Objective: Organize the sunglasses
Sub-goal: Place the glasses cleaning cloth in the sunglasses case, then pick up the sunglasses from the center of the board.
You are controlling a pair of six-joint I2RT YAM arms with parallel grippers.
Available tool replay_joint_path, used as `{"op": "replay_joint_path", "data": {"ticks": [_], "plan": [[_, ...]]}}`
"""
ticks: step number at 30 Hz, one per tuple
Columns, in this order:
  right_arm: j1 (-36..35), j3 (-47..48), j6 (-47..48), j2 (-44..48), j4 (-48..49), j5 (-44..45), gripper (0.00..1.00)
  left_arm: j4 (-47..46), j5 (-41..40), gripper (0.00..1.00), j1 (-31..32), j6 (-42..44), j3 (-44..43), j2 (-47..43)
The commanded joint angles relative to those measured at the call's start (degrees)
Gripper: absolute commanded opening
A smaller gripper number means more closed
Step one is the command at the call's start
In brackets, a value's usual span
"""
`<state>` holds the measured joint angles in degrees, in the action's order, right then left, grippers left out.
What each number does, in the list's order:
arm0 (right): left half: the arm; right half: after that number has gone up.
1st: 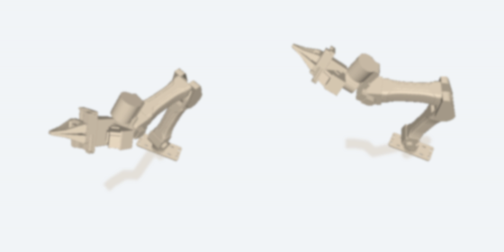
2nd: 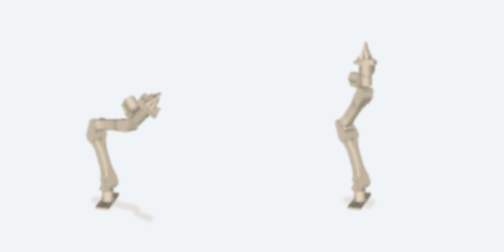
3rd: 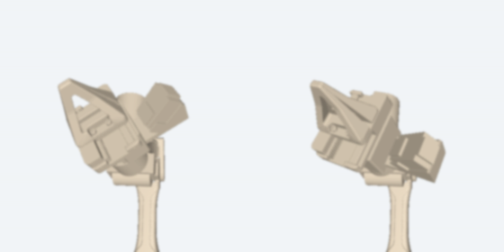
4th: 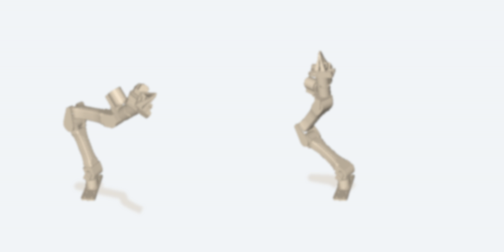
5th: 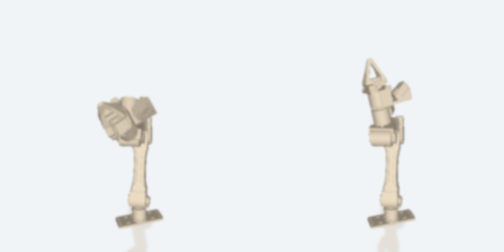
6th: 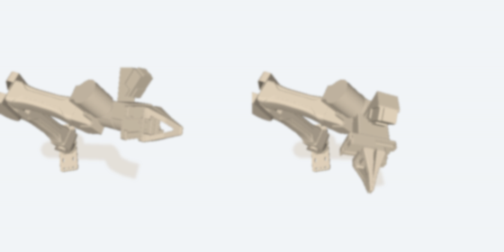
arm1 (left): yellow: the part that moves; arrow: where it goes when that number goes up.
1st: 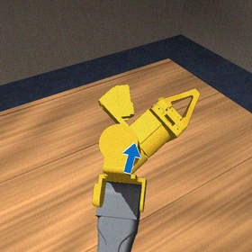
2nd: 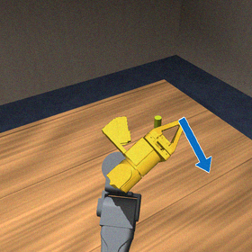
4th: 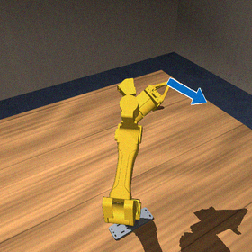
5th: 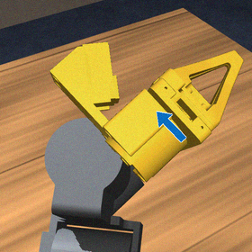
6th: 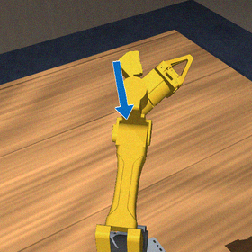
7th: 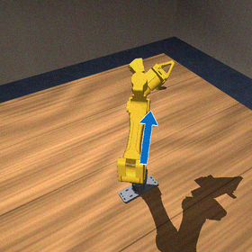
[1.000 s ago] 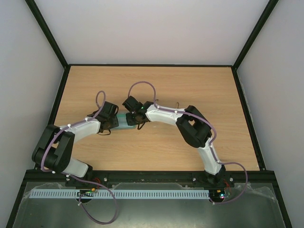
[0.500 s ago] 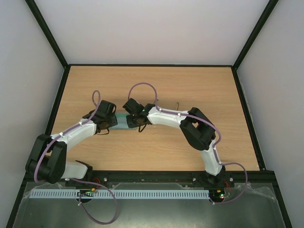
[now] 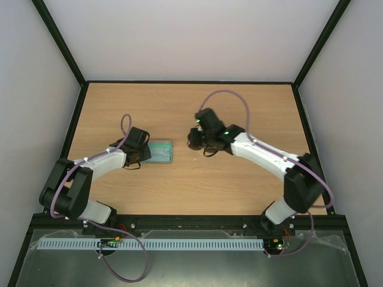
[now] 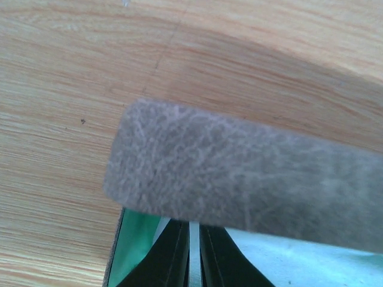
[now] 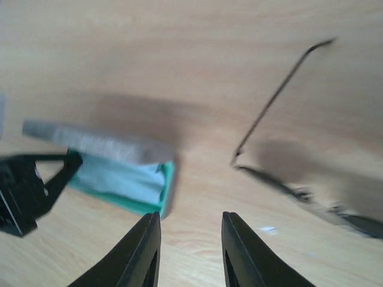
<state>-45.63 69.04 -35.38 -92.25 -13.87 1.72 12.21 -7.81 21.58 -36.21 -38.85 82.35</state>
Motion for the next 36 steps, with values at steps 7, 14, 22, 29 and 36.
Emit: {"op": "replay_joint_path", "data": {"ticks": [7, 14, 22, 29, 36], "plan": [[16.5, -10.8, 2.2, 9.0, -4.8, 0.4, 0.34, -3.1, -2.7, 0.08, 0.2, 0.4, -0.1, 5.6], [20.1, -12.7, 3.8, 7.5, -5.9, 5.3, 0.39, -1.2, -3.0, 0.18, 0.1, 1.0, -0.6, 4.1], [20.2, -12.2, 4.3, 3.5, -5.4, 6.6, 0.47, 6.5, -0.9, 0.49, 1.2, 0.5, -4.5, -7.2], [20.2, -8.4, 4.8, -3.7, -3.9, 7.0, 0.47, 11.7, 2.4, 0.6, 3.7, -0.5, -7.8, -14.3], [20.2, -5.1, 5.4, -8.7, -4.3, 8.5, 0.24, 13.3, 2.9, 0.62, 4.9, -0.7, -8.4, -16.3]]}}
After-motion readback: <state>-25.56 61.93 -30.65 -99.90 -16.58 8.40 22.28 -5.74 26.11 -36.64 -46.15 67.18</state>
